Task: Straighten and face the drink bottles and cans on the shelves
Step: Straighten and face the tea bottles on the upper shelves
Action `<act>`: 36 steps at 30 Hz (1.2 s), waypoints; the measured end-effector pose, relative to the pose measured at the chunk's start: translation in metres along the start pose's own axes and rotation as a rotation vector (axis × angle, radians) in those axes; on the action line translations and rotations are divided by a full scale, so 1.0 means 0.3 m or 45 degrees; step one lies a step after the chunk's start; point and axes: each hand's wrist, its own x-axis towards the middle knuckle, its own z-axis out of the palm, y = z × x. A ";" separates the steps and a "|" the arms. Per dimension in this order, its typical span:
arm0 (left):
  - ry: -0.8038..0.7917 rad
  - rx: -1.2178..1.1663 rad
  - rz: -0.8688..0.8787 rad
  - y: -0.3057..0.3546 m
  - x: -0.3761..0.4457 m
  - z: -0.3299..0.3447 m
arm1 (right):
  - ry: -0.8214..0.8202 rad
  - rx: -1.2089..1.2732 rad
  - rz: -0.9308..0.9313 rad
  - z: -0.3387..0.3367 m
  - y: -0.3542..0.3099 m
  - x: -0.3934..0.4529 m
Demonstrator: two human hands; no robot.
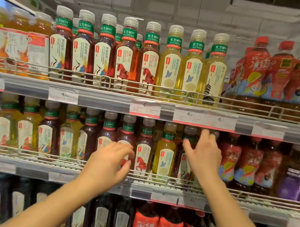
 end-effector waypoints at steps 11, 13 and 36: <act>-0.374 -0.021 -0.117 -0.065 -0.231 0.157 | -0.172 0.305 0.322 0.035 0.014 0.047; -0.378 -0.034 -0.122 -0.059 -0.236 0.161 | -0.157 0.307 0.296 0.019 0.008 0.028; -0.344 -0.158 -0.156 -0.070 -0.231 0.168 | 0.355 0.867 0.249 -0.178 -0.044 -0.433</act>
